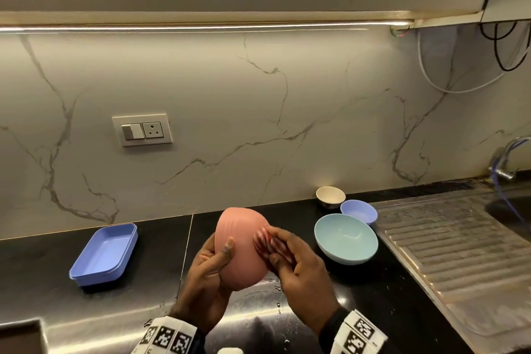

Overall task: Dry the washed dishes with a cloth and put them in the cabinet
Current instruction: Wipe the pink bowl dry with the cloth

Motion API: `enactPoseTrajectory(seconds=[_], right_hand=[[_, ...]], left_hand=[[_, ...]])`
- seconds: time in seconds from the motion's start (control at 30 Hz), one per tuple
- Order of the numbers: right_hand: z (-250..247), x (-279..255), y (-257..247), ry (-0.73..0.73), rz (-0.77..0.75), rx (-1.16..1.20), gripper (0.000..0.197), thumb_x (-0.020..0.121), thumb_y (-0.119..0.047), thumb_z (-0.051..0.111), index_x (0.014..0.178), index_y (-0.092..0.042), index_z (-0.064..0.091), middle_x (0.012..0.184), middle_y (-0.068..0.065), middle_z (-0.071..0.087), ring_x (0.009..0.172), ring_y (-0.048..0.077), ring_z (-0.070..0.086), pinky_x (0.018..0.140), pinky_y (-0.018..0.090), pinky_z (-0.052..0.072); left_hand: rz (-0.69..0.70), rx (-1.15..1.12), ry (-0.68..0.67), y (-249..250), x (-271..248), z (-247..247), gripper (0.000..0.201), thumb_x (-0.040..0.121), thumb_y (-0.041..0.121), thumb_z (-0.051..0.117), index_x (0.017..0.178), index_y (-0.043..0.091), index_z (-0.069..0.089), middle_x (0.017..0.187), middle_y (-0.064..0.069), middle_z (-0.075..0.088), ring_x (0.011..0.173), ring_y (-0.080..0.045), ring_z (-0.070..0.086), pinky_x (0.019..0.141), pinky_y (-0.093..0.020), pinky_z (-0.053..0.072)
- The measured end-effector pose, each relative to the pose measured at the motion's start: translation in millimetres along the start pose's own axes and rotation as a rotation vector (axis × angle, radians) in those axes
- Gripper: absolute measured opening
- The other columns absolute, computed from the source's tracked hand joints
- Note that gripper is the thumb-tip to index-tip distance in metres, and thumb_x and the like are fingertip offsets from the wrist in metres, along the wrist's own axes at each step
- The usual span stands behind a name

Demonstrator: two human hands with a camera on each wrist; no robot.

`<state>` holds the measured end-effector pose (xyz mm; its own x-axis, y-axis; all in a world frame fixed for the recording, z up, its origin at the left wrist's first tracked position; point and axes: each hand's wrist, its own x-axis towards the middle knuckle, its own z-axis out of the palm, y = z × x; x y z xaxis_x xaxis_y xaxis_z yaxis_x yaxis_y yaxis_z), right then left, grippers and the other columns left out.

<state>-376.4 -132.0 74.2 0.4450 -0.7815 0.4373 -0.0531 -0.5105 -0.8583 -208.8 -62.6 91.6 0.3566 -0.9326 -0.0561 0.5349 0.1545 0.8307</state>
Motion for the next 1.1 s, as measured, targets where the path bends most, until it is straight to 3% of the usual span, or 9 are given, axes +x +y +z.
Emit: enactPoseTrajectory(seconds=[0.1,0.2,0.4,0.57,0.67,0.83,0.97,1.03,1.1], right_hand=[[-15,0,0,-0.124,0.029,0.067,0.055,0.090,0.005,0.058,0.120,-0.041,0.065,0.117,-0.007,0.069,0.106,0.012,0.069,0.087,0.038,0.060],[-28,21,1,-0.055,0.041,0.209,0.051,0.093,0.011,0.052,0.127,-0.025,0.063,0.124,-0.002,0.069,0.116,0.016,0.065,0.098,0.043,0.054],[-5,13,2,0.021,-0.034,0.055,0.051,0.094,-0.003,0.060,0.132,-0.037,0.059,0.128,-0.012,0.063,0.118,0.005,0.061,0.102,0.033,0.052],[11,-14,12,0.101,0.021,0.160,0.051,0.090,-0.006,0.063,0.126,-0.041,0.061,0.117,-0.005,0.067,0.094,0.015,0.068,0.084,0.038,0.059],[15,-25,8,0.048,0.016,0.239,0.050,0.085,-0.004,0.063,0.122,-0.037,0.066,0.124,-0.004,0.063,0.103,0.024,0.067,0.084,0.042,0.057],[-4,-7,5,0.116,-0.078,0.171,0.058,0.084,0.010,0.065,0.113,-0.040,0.067,0.126,0.000,0.057,0.116,0.016,0.062,0.098,0.034,0.053],[18,-19,8,0.130,-0.143,0.068,0.060,0.082,0.008,0.063,0.112,-0.043,0.063,0.125,-0.001,0.051,0.116,0.012,0.060,0.097,0.029,0.053],[34,-35,10,0.128,-0.211,-0.024,0.059,0.076,0.006,0.064,0.111,-0.040,0.065,0.125,0.000,0.049,0.118,0.008,0.055,0.096,0.022,0.050],[42,-48,16,0.092,-0.267,-0.086,0.064,0.067,0.011,0.063,0.112,-0.035,0.066,0.124,0.002,0.049,0.120,0.004,0.052,0.096,0.019,0.048]], left_hand=[[-0.003,0.001,0.021,6,-1,-7,0.042,0.087,0.022,0.059,0.128,0.014,0.062,0.119,-0.019,0.070,0.097,-0.041,0.070,0.070,-0.054,0.060],[-0.019,-0.013,0.017,5,-3,-6,0.041,0.088,0.022,0.058,0.129,0.015,0.062,0.123,-0.019,0.068,0.104,-0.044,0.067,0.072,-0.057,0.058],[-0.010,-0.035,-0.001,0,-9,4,0.039,0.088,0.023,0.057,0.127,0.017,0.062,0.119,-0.017,0.071,0.100,-0.040,0.070,0.071,-0.056,0.060],[0.013,-0.048,0.068,-2,-7,2,0.044,0.089,0.027,0.058,0.132,0.018,0.059,0.123,-0.017,0.068,0.110,-0.045,0.065,0.081,-0.061,0.057],[-0.006,-0.101,0.104,-4,-8,-2,0.044,0.091,0.031,0.056,0.133,0.017,0.058,0.124,-0.022,0.067,0.109,-0.047,0.066,0.083,-0.065,0.055],[-0.058,-0.168,0.166,-7,-9,-4,0.041,0.101,0.035,0.044,0.137,0.018,0.053,0.128,-0.022,0.063,0.112,-0.047,0.062,0.079,-0.063,0.056],[-0.118,-0.277,0.210,-9,-6,10,0.049,0.102,0.041,0.044,0.141,0.013,0.047,0.129,-0.028,0.061,0.113,-0.047,0.061,0.082,-0.060,0.054],[-0.140,-0.351,0.251,-8,-3,20,0.053,0.101,0.043,0.045,0.138,0.005,0.046,0.125,-0.030,0.061,0.107,-0.047,0.060,0.079,-0.056,0.052],[-0.140,-0.371,0.279,-6,-1,21,0.050,0.101,0.043,0.045,0.135,0.007,0.046,0.124,-0.029,0.059,0.106,-0.047,0.058,0.078,-0.056,0.050]])
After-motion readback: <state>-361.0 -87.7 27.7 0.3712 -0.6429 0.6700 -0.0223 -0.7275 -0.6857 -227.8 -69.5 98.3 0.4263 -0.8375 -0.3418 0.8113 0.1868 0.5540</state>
